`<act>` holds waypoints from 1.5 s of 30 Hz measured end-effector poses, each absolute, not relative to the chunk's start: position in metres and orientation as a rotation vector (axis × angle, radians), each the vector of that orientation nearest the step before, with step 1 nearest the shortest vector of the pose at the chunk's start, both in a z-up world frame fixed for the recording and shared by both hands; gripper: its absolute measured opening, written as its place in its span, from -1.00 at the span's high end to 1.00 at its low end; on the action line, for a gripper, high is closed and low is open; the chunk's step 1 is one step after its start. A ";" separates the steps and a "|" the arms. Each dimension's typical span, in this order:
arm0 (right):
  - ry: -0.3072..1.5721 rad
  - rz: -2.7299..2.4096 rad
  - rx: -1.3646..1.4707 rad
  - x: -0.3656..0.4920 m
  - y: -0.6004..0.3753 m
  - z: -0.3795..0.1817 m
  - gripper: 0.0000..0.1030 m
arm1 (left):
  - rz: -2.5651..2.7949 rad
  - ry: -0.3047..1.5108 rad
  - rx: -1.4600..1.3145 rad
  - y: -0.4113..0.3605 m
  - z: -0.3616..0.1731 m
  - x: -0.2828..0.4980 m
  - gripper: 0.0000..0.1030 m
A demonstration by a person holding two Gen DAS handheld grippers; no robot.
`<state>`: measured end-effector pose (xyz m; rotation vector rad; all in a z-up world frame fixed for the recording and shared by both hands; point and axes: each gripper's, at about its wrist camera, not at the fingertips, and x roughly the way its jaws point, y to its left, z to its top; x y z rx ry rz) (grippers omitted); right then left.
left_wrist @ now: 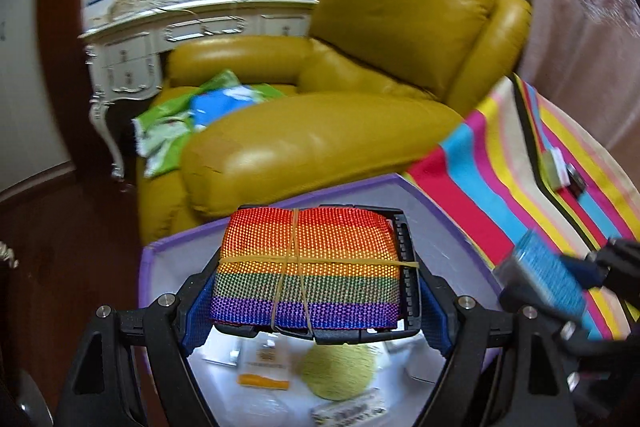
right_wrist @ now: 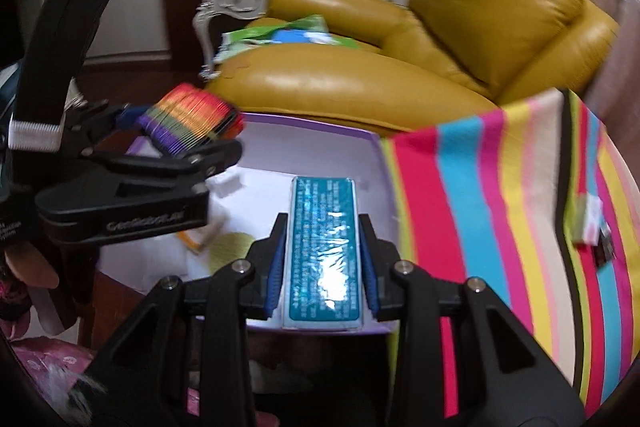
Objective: Organize objects
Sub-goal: 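Open left tool over storage box while right tool releases blue packet there, then move both open tools back over the striped table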
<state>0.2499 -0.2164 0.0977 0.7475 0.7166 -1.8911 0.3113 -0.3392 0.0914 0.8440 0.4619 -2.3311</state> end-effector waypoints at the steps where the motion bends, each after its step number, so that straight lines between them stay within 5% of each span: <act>1: 0.716 -1.868 0.734 0.254 -0.221 0.097 0.29 | -2.322 0.463 0.829 -0.342 0.093 0.315 -0.62; 3: 0.737 -1.835 0.697 0.265 -0.231 0.094 0.25 | -2.296 0.473 0.781 -0.348 0.100 0.325 -0.63; 5: 0.741 -1.821 0.669 0.270 -0.235 0.093 -0.14 | -2.264 0.471 0.720 -0.352 0.106 0.335 -0.66; 8: 0.665 -1.853 0.643 0.263 -0.220 0.100 -0.40 | -2.246 0.412 0.634 -0.351 0.120 0.343 -0.76; 11: 0.549 -1.912 0.670 0.240 -0.193 0.109 -0.46 | -2.264 0.367 0.600 -0.343 0.130 0.340 -0.91; 20: 0.372 -2.289 0.861 0.138 -0.061 0.109 -0.57 | -2.569 0.269 0.878 -0.247 0.123 0.238 -0.93; 32: 0.372 -2.542 1.193 0.031 0.090 0.050 -0.60 | -2.770 0.150 1.263 -0.101 0.047 -0.013 -0.93; 45: 0.525 -2.539 1.229 -0.123 0.130 0.037 -0.61 | -2.697 0.101 1.366 -0.105 0.009 -0.074 -1.00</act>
